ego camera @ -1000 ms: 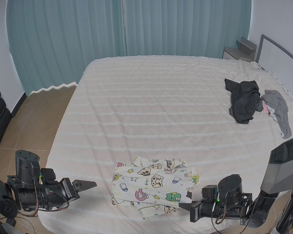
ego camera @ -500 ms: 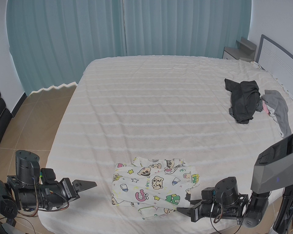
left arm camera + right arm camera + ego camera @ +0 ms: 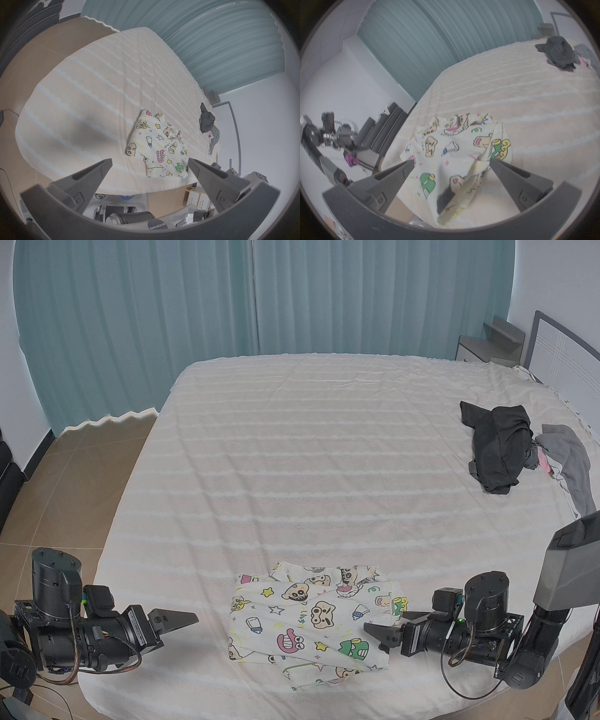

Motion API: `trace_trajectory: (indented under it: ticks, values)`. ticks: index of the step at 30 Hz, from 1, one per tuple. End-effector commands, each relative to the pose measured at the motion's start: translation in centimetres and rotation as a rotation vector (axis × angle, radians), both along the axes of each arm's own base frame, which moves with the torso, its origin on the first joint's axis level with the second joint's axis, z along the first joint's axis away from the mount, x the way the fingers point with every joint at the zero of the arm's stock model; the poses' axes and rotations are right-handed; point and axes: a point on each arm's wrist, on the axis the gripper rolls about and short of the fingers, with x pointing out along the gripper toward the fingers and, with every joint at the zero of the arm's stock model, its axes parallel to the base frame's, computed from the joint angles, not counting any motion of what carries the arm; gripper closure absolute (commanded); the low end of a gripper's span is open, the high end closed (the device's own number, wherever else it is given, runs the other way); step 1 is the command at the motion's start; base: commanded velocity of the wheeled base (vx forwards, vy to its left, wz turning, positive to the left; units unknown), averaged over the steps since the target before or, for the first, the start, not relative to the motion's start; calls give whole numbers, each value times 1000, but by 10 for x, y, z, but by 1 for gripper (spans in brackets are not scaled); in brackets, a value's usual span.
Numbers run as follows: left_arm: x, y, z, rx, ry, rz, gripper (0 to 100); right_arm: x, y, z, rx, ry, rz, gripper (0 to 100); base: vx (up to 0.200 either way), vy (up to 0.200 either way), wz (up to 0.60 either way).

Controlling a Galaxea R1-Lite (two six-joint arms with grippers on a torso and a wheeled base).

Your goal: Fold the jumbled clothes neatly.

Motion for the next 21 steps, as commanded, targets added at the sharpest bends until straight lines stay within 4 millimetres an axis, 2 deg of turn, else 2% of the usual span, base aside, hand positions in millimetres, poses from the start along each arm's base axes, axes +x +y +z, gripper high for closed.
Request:
trace_trajectory:
  ticks: [1,4,9,21]
  values:
    - [0,0,0,0,0,0,0,14,8,4,87,22,-42,0,0,0,0]
    - [0,0,-1,1,3,0,0,16,18,-2,143,103,-68,0,0,0,0]
    - [1,0,-2,3,9,0,0,17,18,-7,178,199,-121,0,0,0,0]
    - [1,0,-2,4,12,0,0,27,22,0,312,244,-164,0,0,0,0]
